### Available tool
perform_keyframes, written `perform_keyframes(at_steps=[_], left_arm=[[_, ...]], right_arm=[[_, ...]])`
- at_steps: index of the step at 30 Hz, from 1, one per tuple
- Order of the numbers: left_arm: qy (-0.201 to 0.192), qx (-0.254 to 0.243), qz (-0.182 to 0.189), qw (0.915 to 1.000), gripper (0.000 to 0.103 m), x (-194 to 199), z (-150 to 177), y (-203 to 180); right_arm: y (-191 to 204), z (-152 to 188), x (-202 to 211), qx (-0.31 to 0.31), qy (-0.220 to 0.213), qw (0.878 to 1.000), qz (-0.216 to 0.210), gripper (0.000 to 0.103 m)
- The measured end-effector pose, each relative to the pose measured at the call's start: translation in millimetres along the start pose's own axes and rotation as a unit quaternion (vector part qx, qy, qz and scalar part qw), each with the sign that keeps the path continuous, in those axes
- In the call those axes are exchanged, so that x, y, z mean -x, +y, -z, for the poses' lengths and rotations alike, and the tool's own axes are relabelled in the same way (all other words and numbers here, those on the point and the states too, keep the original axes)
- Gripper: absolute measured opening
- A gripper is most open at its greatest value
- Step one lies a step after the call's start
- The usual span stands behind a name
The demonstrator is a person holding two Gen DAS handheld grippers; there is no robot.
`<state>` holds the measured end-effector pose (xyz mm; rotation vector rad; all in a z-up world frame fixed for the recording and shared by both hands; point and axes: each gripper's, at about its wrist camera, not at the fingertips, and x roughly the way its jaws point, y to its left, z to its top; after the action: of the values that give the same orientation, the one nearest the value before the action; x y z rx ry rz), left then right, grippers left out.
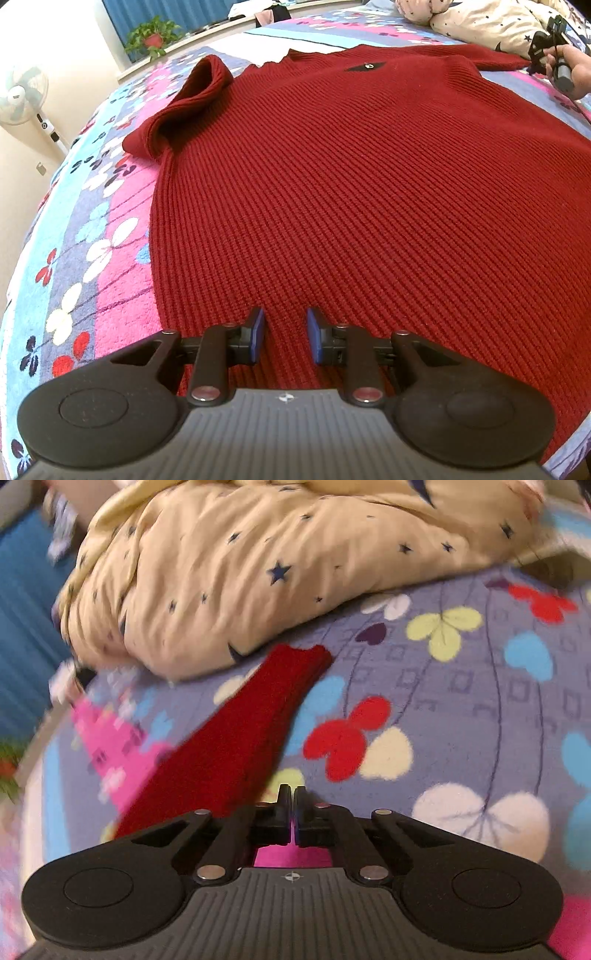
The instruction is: Fold small clothes
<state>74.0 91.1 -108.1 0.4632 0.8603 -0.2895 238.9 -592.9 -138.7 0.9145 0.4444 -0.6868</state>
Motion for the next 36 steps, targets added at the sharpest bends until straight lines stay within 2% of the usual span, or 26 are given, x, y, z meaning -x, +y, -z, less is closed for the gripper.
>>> perform_keyframes(at_steps=[1, 2, 3, 4, 5, 6, 8, 10, 11, 12, 14, 16, 19, 20, 21, 23, 25, 29, 31, 33, 34, 36], left_arm=[[0.000, 0.000, -0.001, 1.0000, 0.028, 0.1, 0.1, -0.3], [0.000, 0.000, -0.002, 1.0000, 0.028, 0.2, 0.2, -0.6], [0.000, 0.000, -0.003, 1.0000, 0.028, 0.3, 0.2, -0.9], [0.000, -0.001, -0.004, 1.0000, 0.028, 0.4, 0.2, -1.4], [0.000, -0.002, -0.005, 1.0000, 0.028, 0.6, 0.3, -2.0], [-0.001, -0.003, -0.006, 1.0000, 0.028, 0.7, 0.5, -2.4], [-0.002, -0.003, -0.007, 1.0000, 0.028, 1.1, 0.8, -3.1], [-0.002, -0.003, -0.007, 1.0000, 0.028, 1.6, 1.0, -3.1], [-0.002, -0.003, -0.007, 1.0000, 0.028, 1.6, 1.0, -3.0], [-0.002, -0.003, -0.007, 1.0000, 0.028, 1.6, 0.8, -3.0], [-0.002, -0.002, -0.007, 1.0000, 0.028, 1.2, 0.7, -3.0], [-0.002, 0.000, -0.006, 1.0000, 0.028, 0.6, -0.1, -2.5], [0.001, 0.001, -0.007, 1.0000, 0.028, 0.8, -0.9, -2.5], [0.001, 0.001, -0.008, 1.0000, 0.028, 1.4, -0.8, -2.7], [0.000, 0.000, -0.009, 1.0000, 0.028, 2.0, -0.7, -3.2], [-0.002, -0.006, -0.010, 0.9999, 0.028, 2.4, -0.7, -4.2], [-0.002, -0.008, -0.011, 0.9999, 0.028, 3.3, -1.3, -4.3], [0.003, 0.006, -0.006, 1.0000, 0.030, 5.6, -4.4, 0.8], [0.001, 0.018, -0.006, 0.9998, 0.035, 8.3, -5.5, 4.5], [-0.005, 0.034, -0.009, 0.9994, 0.043, 12.2, -4.9, 9.4], [-0.008, 0.043, -0.010, 0.9990, 0.047, 14.3, -4.1, 12.4], [-0.008, 0.058, -0.018, 0.9981, 0.047, 19.1, -4.1, 18.5]], right_arm=[[2.4, -1.2, -2.6, -0.001, 0.006, 1.000, -0.021, 0.006], [4.3, -1.7, -6.3, -0.001, 0.018, 0.999, -0.038, 0.016], [6.8, -2.9, -11.9, -0.001, 0.035, 0.998, -0.045, 0.046], [7.8, -1.8, -18.4, -0.006, 0.047, 0.997, -0.056, 0.056], [6.2, -1.6, -18.4, -0.008, 0.043, 0.997, -0.065, 0.064], [8.7, -1.7, -19.9, 0.000, 0.040, 0.997, -0.065, 0.066], [14.1, -3.1, -24.1, 0.010, 0.040, 0.997, -0.070, 0.065], [12.2, -6.9, -25.6, 0.005, 0.030, 0.997, -0.072, 0.021], [8.2, -9.9, -19.5, -0.002, 0.016, 0.998, -0.067, 0.013], [4.2, -9.5, -13.1, -0.013, -0.003, 0.998, -0.063, 0.012], [7.8, -5.2, 1.9, -0.004, -0.043, 0.999, -0.029, 0.012], [13.5, 1.9, 7.4, 0.003, -0.059, 0.998, 0.001, 0.012], [6.8, 12.4, -2.7, 0.004, -0.024, 0.998, 0.050, 0.014], [2.0, 13.8, -1.0, 0.004, -0.024, 0.999, 0.044, 0.013], [2.5, 12.0, 4.2, 0.017, -0.026, 0.998, 0.047, 0.017], [7.4, 6.0, 22.8, 0.035, -0.050, 0.994, 0.088, 0.028], [9.5, -0.2, 47.8, 0.034, -0.085, 0.990, 0.104, 0.030], [20.5, -6.0, 100.5, 0.085, -0.066, 0.994, 0.003, 0.032], [31.2, 1.9, 127.5, 0.133, -0.036, 0.989, -0.049, 0.046], [40.1, 15.1, 149.4, 0.180, 0.027, 0.977, -0.111, 0.068], [39.7, 25.3, 159.3, 0.200, 0.067, 0.967, -0.143, 0.071], [34.1, 50.3, 175.0, 0.232, 0.146, 0.944, -0.184, 0.073]])
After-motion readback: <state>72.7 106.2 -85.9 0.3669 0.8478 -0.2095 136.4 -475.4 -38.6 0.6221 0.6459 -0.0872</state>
